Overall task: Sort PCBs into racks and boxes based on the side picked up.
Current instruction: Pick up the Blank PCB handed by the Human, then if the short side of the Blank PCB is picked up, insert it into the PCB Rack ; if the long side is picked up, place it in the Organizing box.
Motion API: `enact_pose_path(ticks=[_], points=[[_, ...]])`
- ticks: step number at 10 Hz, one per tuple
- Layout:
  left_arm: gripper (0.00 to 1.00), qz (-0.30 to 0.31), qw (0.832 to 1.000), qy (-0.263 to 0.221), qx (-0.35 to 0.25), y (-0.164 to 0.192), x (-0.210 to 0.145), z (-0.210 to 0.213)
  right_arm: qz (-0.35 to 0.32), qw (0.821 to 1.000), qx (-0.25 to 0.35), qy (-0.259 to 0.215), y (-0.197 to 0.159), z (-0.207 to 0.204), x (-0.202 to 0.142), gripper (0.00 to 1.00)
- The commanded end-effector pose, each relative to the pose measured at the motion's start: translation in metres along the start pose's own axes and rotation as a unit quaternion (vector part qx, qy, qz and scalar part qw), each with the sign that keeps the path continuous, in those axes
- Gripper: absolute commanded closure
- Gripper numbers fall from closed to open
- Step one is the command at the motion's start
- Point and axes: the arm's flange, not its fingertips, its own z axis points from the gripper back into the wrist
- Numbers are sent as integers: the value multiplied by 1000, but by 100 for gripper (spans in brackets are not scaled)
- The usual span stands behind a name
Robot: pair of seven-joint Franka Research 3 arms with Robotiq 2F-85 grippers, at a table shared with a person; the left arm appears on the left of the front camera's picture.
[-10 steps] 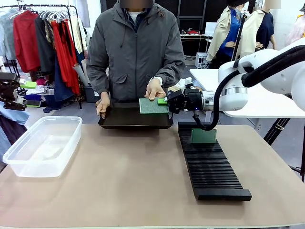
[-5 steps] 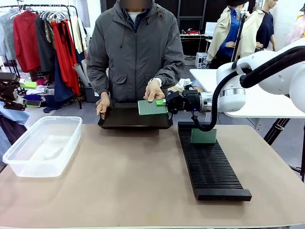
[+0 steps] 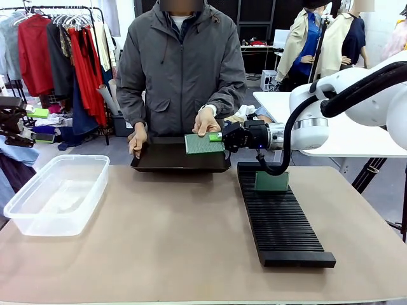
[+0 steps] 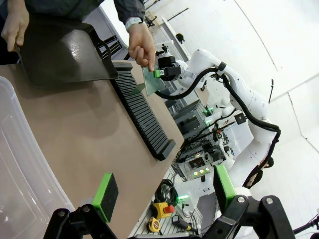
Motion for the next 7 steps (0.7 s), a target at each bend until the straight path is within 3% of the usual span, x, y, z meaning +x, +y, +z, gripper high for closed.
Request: enact_pose_path(ticks=[1,7], points=[[0,4,1000,-2,-4,-3,0,1,1,1000,1,0,1,-2,1,100],[0,4,1000,-2,-4,-3,0,1,1,1000,1,0,1,-2,1,100]])
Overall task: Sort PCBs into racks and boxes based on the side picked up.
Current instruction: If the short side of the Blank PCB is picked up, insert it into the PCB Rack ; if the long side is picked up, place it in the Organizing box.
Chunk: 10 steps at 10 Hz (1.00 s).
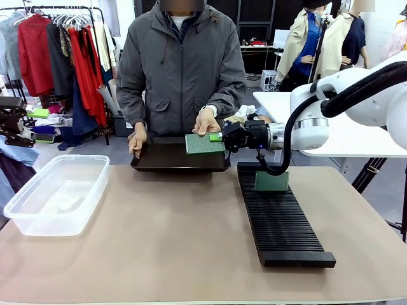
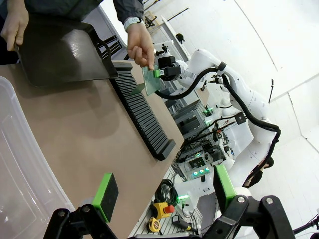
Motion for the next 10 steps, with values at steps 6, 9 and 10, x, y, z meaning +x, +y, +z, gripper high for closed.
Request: enact_pose_path(ticks=[6,9,10], points=[[0,4,1000,-2,-4,-3,0,1,1,1000,3,2,2,-3,1,100],[0,4,1000,-2,-4,-3,0,1,1,1000,3,2,2,-3,1,100],[0,4,1000,-2,-4,-3,0,1,1,1000,3,2,2,-3,1,100]])
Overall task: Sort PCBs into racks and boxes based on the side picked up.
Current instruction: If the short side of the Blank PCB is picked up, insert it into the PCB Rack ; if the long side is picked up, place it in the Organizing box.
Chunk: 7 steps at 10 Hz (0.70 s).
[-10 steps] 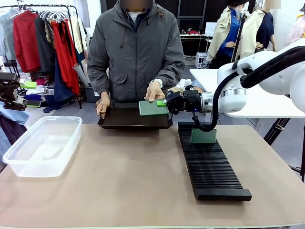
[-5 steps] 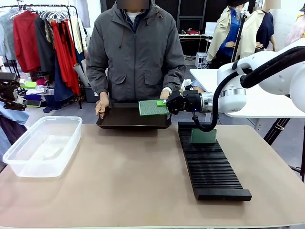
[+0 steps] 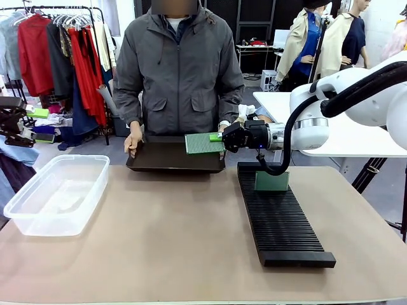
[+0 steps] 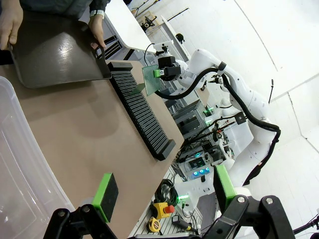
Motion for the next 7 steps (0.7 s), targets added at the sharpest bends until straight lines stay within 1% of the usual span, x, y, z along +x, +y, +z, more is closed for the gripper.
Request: enact_pose_path(ticks=[1,7], points=[[0,4,1000,-2,-4,-3,0,1,1,1000,2,1,2,-3,1,100],[0,4,1000,-2,-4,-3,0,1,1,1000,2,1,2,-3,1,100]])
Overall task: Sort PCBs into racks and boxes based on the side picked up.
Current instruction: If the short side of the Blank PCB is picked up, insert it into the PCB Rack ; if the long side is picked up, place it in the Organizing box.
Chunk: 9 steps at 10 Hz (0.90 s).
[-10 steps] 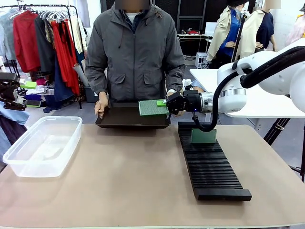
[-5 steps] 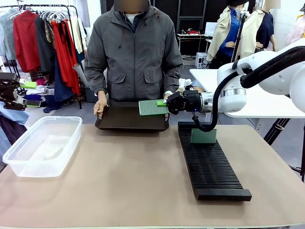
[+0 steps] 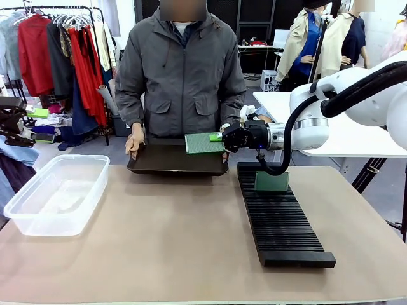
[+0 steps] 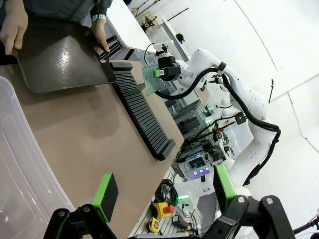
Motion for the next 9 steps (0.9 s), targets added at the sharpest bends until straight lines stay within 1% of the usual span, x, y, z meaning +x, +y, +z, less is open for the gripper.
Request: enact_pose_path(ticks=[1,6,7,8,9], points=[[0,4,1000,-2,-4,-3,0,1,1,1000,2,1,2,-3,1,100],[0,4,1000,-2,-4,-3,0,1,0,1000,0,0,0,0,0,100],[0,4,1000,-2,-4,-3,0,1,16,1000,18,-4,7,4,-1,100],[0,4,1000,-2,-4,-3,0,1,17,999,31,-6,15,10,-3,100],[0,4,1000,-2,-4,-3,0,1,28,999,30,-5,24,18,-7,100]])
